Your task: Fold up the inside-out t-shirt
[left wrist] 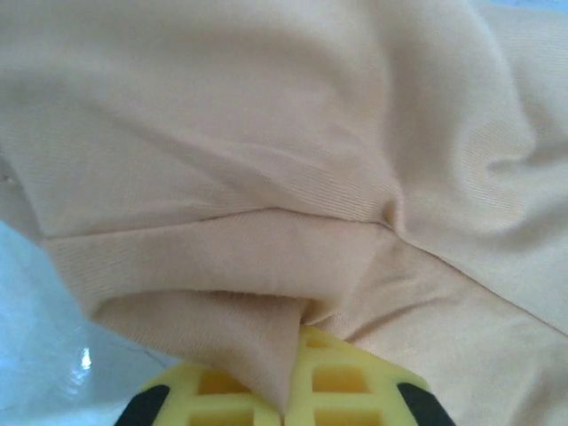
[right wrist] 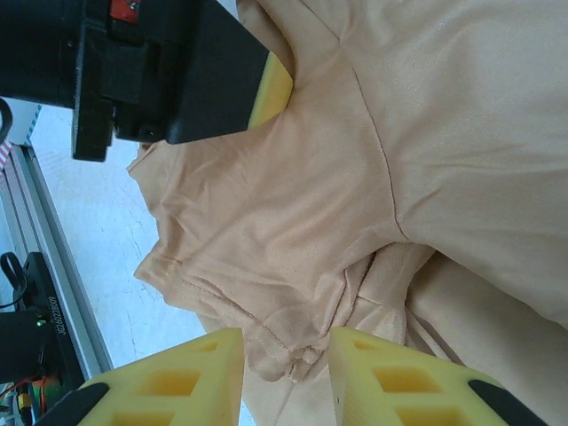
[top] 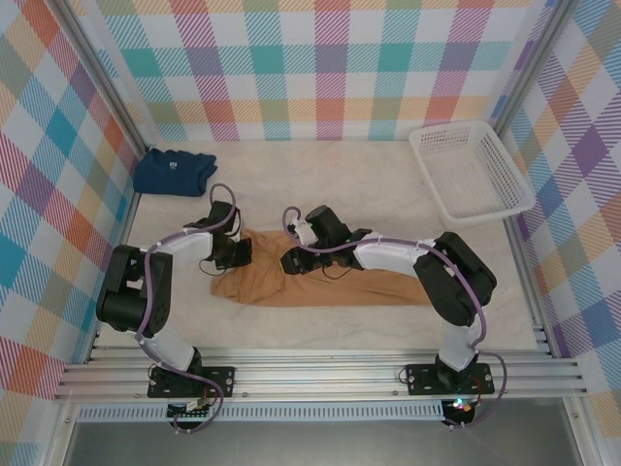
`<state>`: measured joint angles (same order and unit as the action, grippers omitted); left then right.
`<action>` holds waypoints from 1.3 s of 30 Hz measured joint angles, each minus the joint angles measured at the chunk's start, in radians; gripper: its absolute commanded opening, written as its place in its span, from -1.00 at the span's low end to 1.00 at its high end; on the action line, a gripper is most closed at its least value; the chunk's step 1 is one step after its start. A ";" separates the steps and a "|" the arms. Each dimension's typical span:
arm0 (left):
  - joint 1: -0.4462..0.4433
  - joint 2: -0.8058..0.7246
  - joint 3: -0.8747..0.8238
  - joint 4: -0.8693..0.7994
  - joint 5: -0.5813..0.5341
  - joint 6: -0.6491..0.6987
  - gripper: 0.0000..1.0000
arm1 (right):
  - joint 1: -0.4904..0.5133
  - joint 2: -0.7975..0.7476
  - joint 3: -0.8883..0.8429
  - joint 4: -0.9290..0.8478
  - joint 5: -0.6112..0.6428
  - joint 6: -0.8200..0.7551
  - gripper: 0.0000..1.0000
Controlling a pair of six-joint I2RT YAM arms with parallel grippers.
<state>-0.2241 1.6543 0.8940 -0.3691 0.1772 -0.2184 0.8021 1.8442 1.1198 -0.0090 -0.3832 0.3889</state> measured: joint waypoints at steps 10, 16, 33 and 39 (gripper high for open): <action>-0.006 -0.126 0.054 -0.200 -0.287 -0.067 -1.00 | -0.103 -0.186 -0.067 -0.125 0.042 -0.036 -0.36; 0.058 -0.181 0.177 -0.386 -0.560 -0.093 -1.00 | -0.205 -0.348 -0.116 -0.193 0.078 -0.068 -0.34; -0.482 0.224 0.793 -0.775 -0.605 -0.188 -1.00 | -0.351 -0.439 -0.264 -0.278 0.164 -0.079 -0.30; -0.578 0.386 0.965 -0.843 -0.531 -0.185 -1.00 | -0.358 -0.439 -0.293 -0.278 0.167 -0.073 -0.30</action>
<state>-0.8017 2.0399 1.8587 -1.2118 -0.3542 -0.4038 0.4442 1.4048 0.8265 -0.2871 -0.2165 0.3161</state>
